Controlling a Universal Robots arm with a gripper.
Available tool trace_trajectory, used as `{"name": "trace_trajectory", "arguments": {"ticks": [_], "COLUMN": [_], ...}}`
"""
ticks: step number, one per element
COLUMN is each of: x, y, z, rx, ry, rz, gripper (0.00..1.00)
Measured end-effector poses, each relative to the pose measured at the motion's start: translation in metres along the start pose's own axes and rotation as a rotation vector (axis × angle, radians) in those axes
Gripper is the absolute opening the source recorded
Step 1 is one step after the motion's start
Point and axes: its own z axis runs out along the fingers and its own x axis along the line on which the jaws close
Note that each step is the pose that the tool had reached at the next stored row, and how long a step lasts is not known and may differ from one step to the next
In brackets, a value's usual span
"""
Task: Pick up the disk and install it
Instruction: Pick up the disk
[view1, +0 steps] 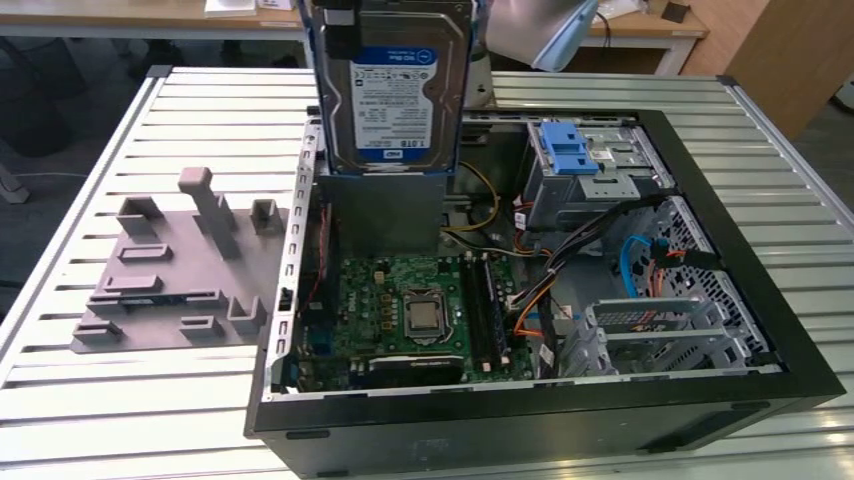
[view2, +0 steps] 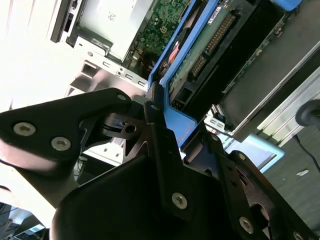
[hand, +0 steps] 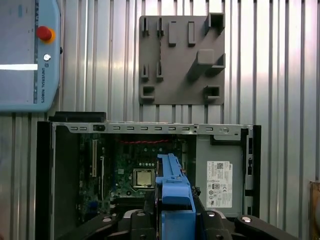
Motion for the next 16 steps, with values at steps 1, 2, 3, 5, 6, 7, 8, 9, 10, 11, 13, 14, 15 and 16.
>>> {"name": "trace_trajectory", "arguments": {"ticks": [1,2,3,5,6,7,8,9,10,11,13,14,15,16], "x": [0.0001,0.0003,0.0004,0.0004,0.0004,0.0004,0.0004,0.0005,0.0005,0.0004,0.0004,0.0004,0.0004,0.0004], "y": [-0.0015,-0.0030,-0.0046,-0.0086,-0.0106,-0.0123,-0.0137,-0.0149,-0.0161,-0.0173,-0.0201,-0.0215,-0.0229,-0.0242], "z": [0.0000,0.0002,0.0002,0.0002,0.0003,0.0003,0.0003,0.0004,0.0004,0.0004,0.0004,0.0004,0.0004,0.0004], "rx": [-0.0001,0.0001,0.0001,-0.0001,0.0000,0.0000,0.0000,0.0000,0.0001,0.0000,0.0000,0.0000,0.0000,0.0001], "ry": [0.0000,-0.0002,-0.0001,0.0000,0.0001,0.0000,0.0000,0.0000,-0.0001,0.0000,-0.0001,0.0000,0.0000,-0.0001], "rz": [0.000,0.000,0.000,0.000,0.000,0.000,0.000,0.000,0.000,0.000,0.000,0.000,0.000,0.000], "gripper": [0.36,0.36,0.36,0.36,0.36,0.36,0.36,0.36,0.36,0.36,0.36,0.36,0.36,0.36]}}
